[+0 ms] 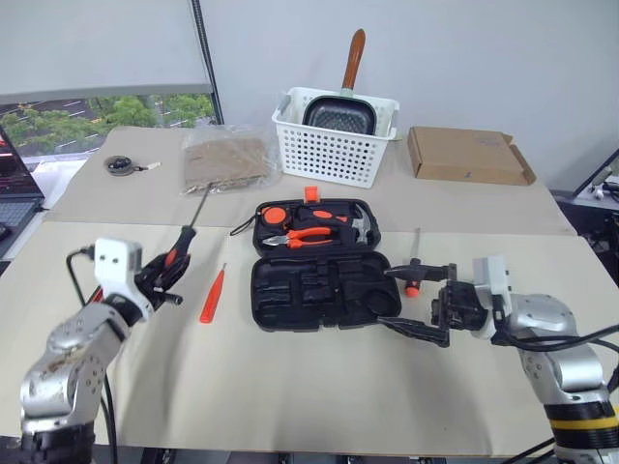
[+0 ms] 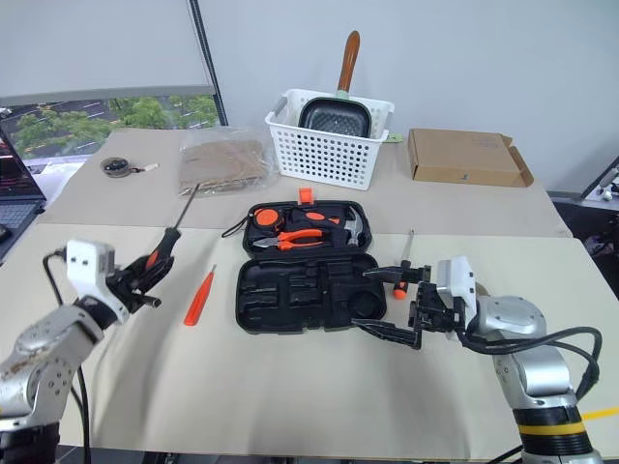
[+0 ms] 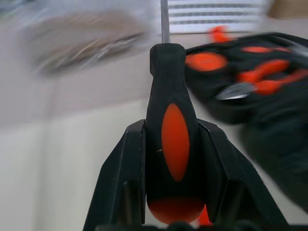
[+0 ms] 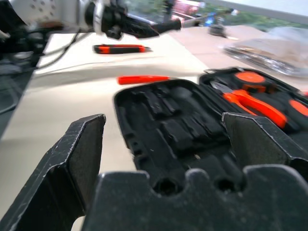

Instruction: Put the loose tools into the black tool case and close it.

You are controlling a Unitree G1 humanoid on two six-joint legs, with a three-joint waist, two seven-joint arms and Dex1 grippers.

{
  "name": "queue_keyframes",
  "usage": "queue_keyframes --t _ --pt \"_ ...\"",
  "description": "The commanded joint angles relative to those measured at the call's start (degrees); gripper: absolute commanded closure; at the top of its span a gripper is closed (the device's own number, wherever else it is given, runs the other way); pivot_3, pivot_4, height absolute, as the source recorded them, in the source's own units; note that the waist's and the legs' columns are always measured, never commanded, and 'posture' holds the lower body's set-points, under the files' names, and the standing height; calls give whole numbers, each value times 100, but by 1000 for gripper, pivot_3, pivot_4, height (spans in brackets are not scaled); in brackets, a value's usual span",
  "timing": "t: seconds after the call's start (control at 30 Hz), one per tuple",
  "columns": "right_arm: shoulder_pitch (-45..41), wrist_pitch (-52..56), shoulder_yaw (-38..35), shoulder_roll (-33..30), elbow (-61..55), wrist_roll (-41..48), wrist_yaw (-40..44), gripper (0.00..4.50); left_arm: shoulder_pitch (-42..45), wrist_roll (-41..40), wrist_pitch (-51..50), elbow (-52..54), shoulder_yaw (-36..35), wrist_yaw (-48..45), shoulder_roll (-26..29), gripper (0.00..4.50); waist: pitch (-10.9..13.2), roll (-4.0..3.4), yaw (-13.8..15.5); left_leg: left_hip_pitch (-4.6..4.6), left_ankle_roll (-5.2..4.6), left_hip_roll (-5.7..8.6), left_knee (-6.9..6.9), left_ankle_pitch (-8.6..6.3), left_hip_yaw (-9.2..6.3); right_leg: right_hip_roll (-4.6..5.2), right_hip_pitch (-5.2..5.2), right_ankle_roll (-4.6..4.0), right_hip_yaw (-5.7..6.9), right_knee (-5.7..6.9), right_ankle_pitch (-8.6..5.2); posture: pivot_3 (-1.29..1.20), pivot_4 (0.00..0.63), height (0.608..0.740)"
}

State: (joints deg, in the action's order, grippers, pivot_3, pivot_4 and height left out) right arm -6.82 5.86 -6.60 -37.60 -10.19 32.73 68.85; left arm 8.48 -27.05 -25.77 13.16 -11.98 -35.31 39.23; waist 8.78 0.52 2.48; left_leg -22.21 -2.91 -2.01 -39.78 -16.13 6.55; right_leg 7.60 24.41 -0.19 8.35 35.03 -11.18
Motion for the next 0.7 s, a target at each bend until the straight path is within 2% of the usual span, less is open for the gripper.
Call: queue_keyframes --t 0.03,0.17,0.3,0.53,0.7 --pt "164 -166 -408 -106 -106 -44 -187 0 606 581 825 -413 924 -1164 269 3526 0 0 2 -2 -1 0 -2 0 0 -1 0 2 0 -2 1 0 150 700" --pt "518 -232 -706 -153 -176 -166 -447 0 1752 1522 1884 -1523 2252 -2311 120 3526 1 -1 30 -8 -7 1 -4 11 -1 -8 4 2 7 0 1 0 150 700" --pt "798 -208 -857 -147 -439 -183 -657 0 2526 1880 2371 -2491 2736 -2704 -341 3526 -1 -5 -17 -11 -40 -4 -3 33 2 -14 8 1 0 -1 0 0 150 700" --pt "1197 -100 -1094 -168 -939 -120 -993 0 3429 2492 2970 -3996 3044 -2962 -721 3526 1 -2 -52 -9 -55 -3 -4 26 3 -15 8 2 -5 1 0 0 150 700" --pt "1365 -7 -1157 -147 -1199 -39 -1150 0 3672 2638 3141 -4441 3032 -3125 -719 3526 1 -2 -43 -8 -66 -4 -14 27 -2 -12 3 11 -5 3 5 0 150 700"
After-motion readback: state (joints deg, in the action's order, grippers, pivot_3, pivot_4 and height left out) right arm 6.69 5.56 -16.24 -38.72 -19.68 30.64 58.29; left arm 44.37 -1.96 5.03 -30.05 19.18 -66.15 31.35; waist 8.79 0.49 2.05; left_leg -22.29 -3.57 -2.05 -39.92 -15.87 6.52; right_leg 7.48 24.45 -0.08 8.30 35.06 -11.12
